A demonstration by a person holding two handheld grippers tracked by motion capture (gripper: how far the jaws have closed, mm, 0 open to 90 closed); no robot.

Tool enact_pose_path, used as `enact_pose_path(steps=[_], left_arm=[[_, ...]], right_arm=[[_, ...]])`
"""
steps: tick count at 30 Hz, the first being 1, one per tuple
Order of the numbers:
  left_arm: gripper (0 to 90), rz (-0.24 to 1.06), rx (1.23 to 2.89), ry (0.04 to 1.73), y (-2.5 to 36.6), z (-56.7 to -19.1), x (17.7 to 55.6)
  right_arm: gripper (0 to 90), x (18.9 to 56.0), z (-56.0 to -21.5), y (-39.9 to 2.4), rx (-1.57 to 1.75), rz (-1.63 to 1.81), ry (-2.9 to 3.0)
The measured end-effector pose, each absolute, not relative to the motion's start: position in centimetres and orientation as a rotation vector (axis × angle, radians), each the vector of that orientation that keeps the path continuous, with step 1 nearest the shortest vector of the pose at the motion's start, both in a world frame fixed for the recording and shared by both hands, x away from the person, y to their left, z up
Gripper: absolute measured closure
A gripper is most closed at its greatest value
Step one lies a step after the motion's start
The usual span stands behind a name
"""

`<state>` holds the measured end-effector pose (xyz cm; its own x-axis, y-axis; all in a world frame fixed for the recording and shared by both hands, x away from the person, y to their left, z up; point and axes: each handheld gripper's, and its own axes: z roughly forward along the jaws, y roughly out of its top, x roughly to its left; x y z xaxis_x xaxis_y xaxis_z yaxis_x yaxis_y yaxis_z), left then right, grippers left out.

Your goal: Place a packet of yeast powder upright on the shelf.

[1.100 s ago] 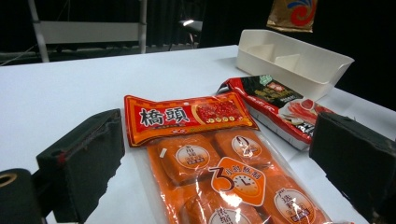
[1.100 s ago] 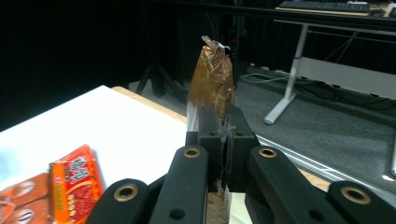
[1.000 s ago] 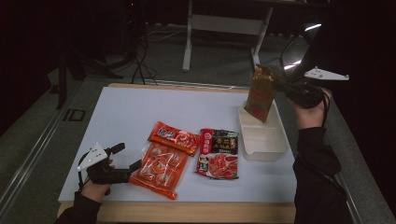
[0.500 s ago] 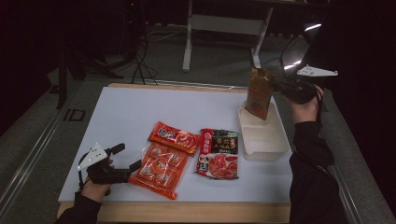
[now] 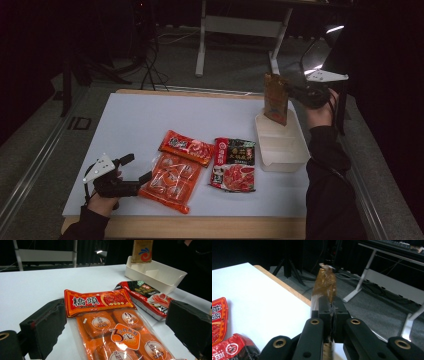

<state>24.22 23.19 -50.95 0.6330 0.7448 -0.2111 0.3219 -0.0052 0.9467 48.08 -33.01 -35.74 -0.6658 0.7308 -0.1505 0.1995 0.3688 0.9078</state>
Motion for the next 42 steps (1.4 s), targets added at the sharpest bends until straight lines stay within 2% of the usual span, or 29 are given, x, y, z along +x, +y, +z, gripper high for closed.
enact_pose_path(steps=[7, 27, 34, 42], left_arm=[[3.9, 0.421, 1.597, 0.906, 23.3, -51.0, 24.3], [3.9, 0.416, 1.605, 0.905, 23.2, -51.1, 24.4], [3.9, 0.415, 1.612, 0.902, 23.2, -51.2, 24.4], [3.9, 0.412, 1.611, 0.900, 23.2, -51.2, 24.4]], right_arm=[[88.3, 48.7, -36.8, -32.5, 0.785, 1.237, 2.115], [87.9, 49.5, -38.3, -33.1, 0.862, 1.442, 2.188], [87.5, 49.9, -39.0, -31.8, 0.860, 1.414, 2.226], [87.1, 49.8, -39.1, -32.8, 0.956, 1.398, 2.153]])
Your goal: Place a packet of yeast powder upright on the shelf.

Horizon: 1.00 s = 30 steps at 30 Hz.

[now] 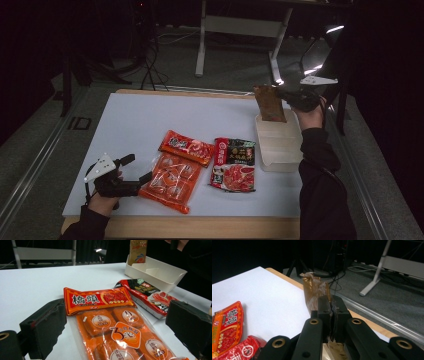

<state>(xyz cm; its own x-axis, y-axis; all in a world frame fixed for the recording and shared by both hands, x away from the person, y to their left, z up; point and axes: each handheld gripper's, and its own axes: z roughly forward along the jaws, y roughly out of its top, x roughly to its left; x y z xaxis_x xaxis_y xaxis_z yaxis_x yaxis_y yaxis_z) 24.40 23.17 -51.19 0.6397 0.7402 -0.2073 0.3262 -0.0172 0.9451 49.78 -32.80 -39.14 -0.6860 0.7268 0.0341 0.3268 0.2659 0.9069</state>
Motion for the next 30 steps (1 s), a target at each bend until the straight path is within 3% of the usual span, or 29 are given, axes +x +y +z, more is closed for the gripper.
enact_pose_path(steps=[19, 30], left_arm=[[3.8, 0.411, 1.610, 0.910, 23.2, -51.3, 24.4], [3.9, 0.444, 1.644, 0.887, 23.0, -51.3, 24.5]], right_arm=[[85.4, 49.8, -41.4, -35.3, 1.210, 1.284, 2.064], [75.9, 49.1, -41.2, -36.2, 1.260, 1.235, 2.013]])
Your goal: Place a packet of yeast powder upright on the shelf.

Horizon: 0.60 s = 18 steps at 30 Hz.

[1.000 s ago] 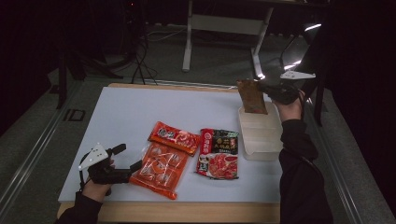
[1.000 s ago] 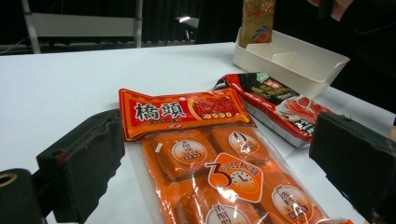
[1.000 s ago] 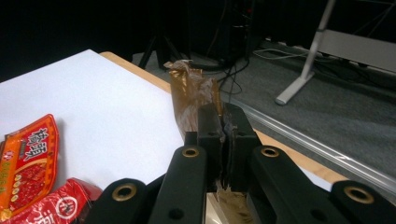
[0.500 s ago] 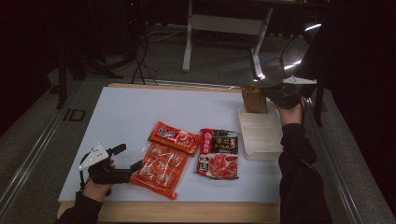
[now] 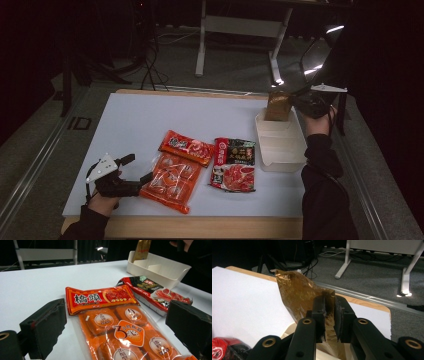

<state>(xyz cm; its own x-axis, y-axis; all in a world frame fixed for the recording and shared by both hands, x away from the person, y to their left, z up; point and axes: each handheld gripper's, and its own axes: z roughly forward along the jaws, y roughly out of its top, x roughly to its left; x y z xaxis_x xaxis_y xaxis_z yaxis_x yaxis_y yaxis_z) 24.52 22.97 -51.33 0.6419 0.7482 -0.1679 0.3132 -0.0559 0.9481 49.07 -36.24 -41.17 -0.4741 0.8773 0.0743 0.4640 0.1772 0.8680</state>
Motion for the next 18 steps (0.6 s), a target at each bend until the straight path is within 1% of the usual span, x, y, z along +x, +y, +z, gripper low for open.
enact_pose_path(steps=[1, 2, 3, 5, 7, 8, 10, 12, 13, 18], left_arm=[[3.9, 0.448, 1.645, 0.884, 22.9, -51.3, 24.5], [3.9, 0.450, 1.644, 0.878, 22.9, -51.3, 24.5], [3.9, 0.451, 1.644, 0.871, 22.8, -51.3, 24.5], [3.9, 0.455, 1.643, 0.866, 22.8, -51.3, 24.4], [3.9, 0.451, 1.644, 0.865, 22.7, -51.2, 24.4], [3.9, 0.455, 1.641, 0.864, 22.6, -51.1, 24.4], [3.9, 0.428, 1.642, 0.866, 22.6, -51.0, 24.4], [4.1, 0.411, 1.655, 0.870, 22.5, -50.9, 24.4], [4.6, 0.396, 1.670, 0.872, 22.5, -50.8, 24.4], [4.6, 0.348, 1.682, 0.907, 22.4, -50.4, 24.3]], right_arm=[[75.1, 48.9, -41.1, -36.3, 1.260, 1.231, 2.007], [72.4, 48.8, -41.0, -36.4, 1.259, 1.233, 2.004], [67.6, 48.6, -40.9, -36.5, 1.266, 1.224, 1.987], [61.4, 48.2, -40.4, -36.6, 1.261, 1.214, 1.968], [58.3, 47.5, -39.9, -36.6, 1.257, 1.208, 1.942], [58.1, 47.2, -39.7, -36.6, 1.255, 1.228, 1.936], [54.9, 46.6, -39.1, -36.5, 1.248, 1.216, 1.934], [47.4, 46.1, -38.5, -36.3, 1.253, 1.200, 1.923], [47.2, 45.8, -38.3, -36.2, 1.247, 1.204, 1.919], [33.0, 44.3, -37.5, -35.6, 1.224, 1.222, 1.906]])
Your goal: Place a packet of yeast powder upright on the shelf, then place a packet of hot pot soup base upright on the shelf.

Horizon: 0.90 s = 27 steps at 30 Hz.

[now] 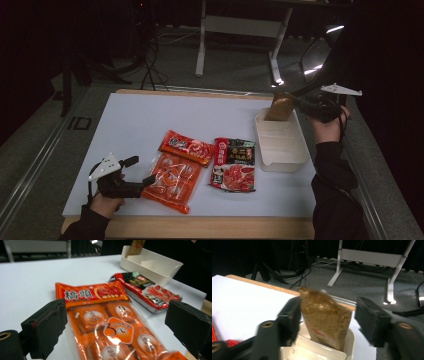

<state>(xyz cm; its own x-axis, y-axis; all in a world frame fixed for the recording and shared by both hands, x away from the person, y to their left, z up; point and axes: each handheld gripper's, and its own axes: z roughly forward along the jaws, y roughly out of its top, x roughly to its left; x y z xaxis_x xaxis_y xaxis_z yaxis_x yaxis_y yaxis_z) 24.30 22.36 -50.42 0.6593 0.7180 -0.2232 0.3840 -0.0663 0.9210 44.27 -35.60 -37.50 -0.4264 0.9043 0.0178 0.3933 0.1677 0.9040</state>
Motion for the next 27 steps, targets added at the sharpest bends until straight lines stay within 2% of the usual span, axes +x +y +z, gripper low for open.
enact_pose_path(steps=[6, 7, 23, 27], left_arm=[[5.4, 0.354, 1.692, 0.905, 22.6, -49.9, 24.1], [5.4, 0.352, 1.693, 0.901, 22.6, -49.8, 24.1], [5.5, 0.278, 1.765, 0.857, 21.6, -49.2, 24.2], [5.5, 0.270, 1.769, 0.846, 21.2, -48.6, 24.5]], right_arm=[[14.3, 42.4, -37.8, -34.3, 1.216, 1.288, 1.919], [13.8, 42.0, -37.9, -34.0, 1.198, 1.291, 1.923], [14.5, 36.5, -38.7, -32.2, 1.095, 1.403, 1.951], [18.1, 35.1, -38.9, -32.0, 1.069, 1.419, 1.977]])
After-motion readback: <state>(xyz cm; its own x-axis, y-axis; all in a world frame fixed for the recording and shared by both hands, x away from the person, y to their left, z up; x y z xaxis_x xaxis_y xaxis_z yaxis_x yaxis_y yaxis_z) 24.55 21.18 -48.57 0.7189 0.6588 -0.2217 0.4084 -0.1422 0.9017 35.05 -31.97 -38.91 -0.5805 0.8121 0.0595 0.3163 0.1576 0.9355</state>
